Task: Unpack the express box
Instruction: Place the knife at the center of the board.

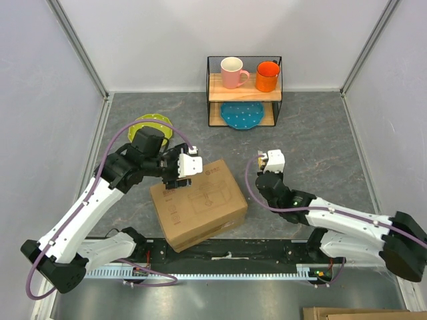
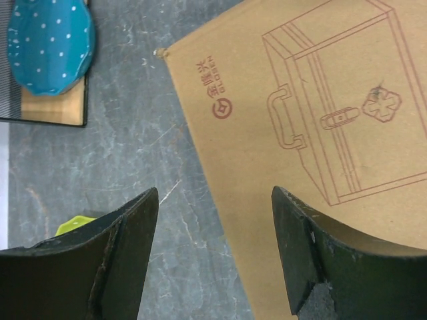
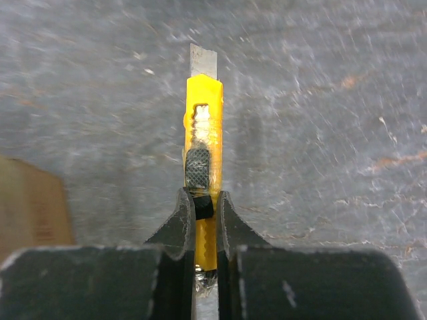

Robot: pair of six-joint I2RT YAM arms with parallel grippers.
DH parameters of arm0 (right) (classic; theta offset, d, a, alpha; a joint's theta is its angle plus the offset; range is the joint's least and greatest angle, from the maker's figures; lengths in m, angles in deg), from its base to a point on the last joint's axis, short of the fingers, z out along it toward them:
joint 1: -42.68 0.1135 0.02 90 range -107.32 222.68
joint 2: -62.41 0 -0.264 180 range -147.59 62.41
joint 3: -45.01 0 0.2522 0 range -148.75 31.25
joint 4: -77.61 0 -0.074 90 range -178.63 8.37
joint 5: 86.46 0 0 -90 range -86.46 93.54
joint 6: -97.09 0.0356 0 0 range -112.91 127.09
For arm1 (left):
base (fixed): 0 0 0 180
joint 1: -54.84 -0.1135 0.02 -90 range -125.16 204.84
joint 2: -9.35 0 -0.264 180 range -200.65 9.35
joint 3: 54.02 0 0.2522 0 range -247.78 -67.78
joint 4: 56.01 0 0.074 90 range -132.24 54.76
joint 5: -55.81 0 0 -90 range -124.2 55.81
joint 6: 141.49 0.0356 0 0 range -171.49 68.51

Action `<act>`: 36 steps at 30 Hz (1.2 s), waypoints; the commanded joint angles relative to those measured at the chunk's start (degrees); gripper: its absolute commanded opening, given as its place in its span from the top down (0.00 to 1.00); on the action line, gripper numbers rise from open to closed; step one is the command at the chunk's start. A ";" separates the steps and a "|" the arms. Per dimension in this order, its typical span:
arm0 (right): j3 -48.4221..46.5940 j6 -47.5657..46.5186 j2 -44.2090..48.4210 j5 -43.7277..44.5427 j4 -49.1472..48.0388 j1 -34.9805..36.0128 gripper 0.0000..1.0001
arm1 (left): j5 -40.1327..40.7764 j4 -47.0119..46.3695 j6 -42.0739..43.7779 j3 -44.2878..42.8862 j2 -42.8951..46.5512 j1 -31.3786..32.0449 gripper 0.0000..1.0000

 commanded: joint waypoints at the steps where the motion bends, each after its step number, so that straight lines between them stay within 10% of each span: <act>1: 1.67 1.57 -6.28 -1.98 -9.77 -3.44 1.00 | -4.08 1.76 -1.84 0.61 -0.19 -0.34 0.24; 5: -0.87 2.80 -13.67 -4.97 -8.55 -5.73 0.89 | -3.90 0.71 -1.05 2.64 -0.10 -0.34 0.24; 14: -2.54 3.42 -9.64 -7.87 -3.65 -7.31 0.26 | -2.85 -1.05 -0.95 2.90 -0.28 -0.51 0.20; 24: -7.73 0.52 13.28 -27.51 0.68 -7.40 0.35 | -2.14 -3.42 -0.95 5.45 0.16 -0.95 0.20; 36: -7.29 -0.89 15.14 -49.00 -1.26 -4.42 0.39 | -3.37 -4.22 -2.01 5.81 -0.54 -1.57 0.20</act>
